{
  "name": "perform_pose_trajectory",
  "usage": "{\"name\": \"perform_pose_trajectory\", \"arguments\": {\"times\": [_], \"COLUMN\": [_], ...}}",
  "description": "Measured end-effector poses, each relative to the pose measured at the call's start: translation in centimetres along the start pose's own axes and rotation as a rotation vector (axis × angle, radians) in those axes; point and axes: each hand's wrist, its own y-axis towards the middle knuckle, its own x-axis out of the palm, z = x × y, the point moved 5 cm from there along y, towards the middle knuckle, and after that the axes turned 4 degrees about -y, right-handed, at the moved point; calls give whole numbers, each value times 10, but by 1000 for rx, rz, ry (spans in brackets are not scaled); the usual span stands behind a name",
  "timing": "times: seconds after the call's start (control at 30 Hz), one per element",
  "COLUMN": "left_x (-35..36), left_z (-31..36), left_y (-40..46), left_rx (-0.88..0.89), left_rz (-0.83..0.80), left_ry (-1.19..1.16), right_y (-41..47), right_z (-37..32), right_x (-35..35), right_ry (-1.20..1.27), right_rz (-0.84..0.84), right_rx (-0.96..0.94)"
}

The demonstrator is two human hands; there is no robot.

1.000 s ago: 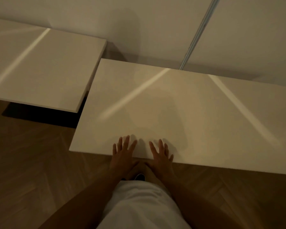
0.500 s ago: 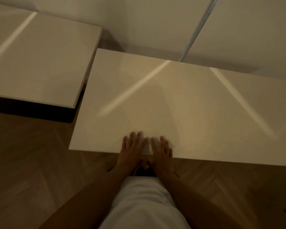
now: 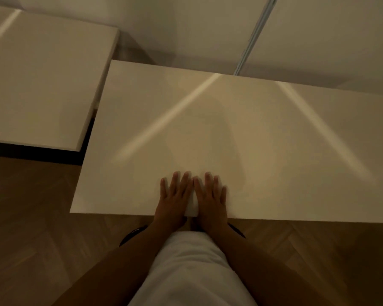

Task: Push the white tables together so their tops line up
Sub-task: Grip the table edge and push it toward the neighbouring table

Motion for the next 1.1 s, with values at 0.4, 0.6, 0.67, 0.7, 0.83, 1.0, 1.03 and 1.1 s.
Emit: {"name": "perform_pose_trajectory", "arguments": {"times": [0.4, 0.6, 0.67, 0.7, 0.83, 1.0, 1.03, 1.1], "left_x": [-6, -16, -18, -18, -21, -26, -26, -26], "left_z": [-15, -22, -24, -26, -30, -32, -33, -34], "left_y": [16, 21, 24, 26, 27, 28, 28, 28], "left_rx": [39, 70, 67, 64, 72, 70, 61, 41], "left_rz": [-25, -41, -53, -59, -78, -85, -91, -106], "left_ry": [43, 96, 109, 110, 109, 135, 140, 139], "right_y": [17, 28, 32, 34, 38, 42, 42, 43], "right_z": [-7, -11, -12, -13, -15, -15, -15, -16], "right_x": [-8, -13, -14, -15, -15, -14, -14, -15], "right_ry": [30, 40, 44, 44, 36, 41, 50, 51], "right_rz": [-22, -40, -37, -42, -62, -107, -120, -139], "right_rx": [-43, -40, -41, -40, -37, -36, -34, -35]}}
